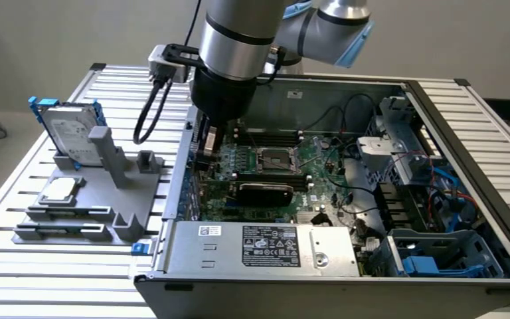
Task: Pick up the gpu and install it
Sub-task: 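Press down on the gpu until it lock into place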
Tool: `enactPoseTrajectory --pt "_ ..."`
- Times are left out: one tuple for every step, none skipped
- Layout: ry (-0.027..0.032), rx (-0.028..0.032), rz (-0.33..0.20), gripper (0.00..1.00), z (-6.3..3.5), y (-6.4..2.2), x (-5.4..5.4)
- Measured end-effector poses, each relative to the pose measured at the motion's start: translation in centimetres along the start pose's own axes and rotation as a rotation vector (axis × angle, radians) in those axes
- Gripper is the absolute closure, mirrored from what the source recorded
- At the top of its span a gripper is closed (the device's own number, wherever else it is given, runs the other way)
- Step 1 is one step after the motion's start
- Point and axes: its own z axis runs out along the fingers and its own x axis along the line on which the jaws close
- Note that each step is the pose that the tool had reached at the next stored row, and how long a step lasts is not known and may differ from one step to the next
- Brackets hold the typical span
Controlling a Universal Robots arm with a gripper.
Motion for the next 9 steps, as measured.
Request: enactPoseTrajectory --pt "-0.0003 -0.0001 0.003 0.89 0.0 0.0 -0.01" --pt "-0.0007 -0.0002 0.007 0.89 0.0 0.0 -0.03" --pt "-0.0009 -0.0004 0.01 0.89 0.0 0.0 -0.05" --pt "-0.0012 -0.0005 0.014 0.89 0.0 0.01 -0.06" --pt "-0.0014 -0.0006 0.018 0.89 0.0 0.0 -0.07" --pt "-0.0015 -0.0007 0.021 0.89 0.0 0.01 -0.08" --pt "-0.0015 -0.0008 0.025 0.89 0.0 0.01 -0.08" --pt "-0.0016 -0.001 0.028 0.89 0.0 0.01 -0.09" --pt "-0.0016 -0.0011 0.032 0.89 0.0 0.01 -0.09"
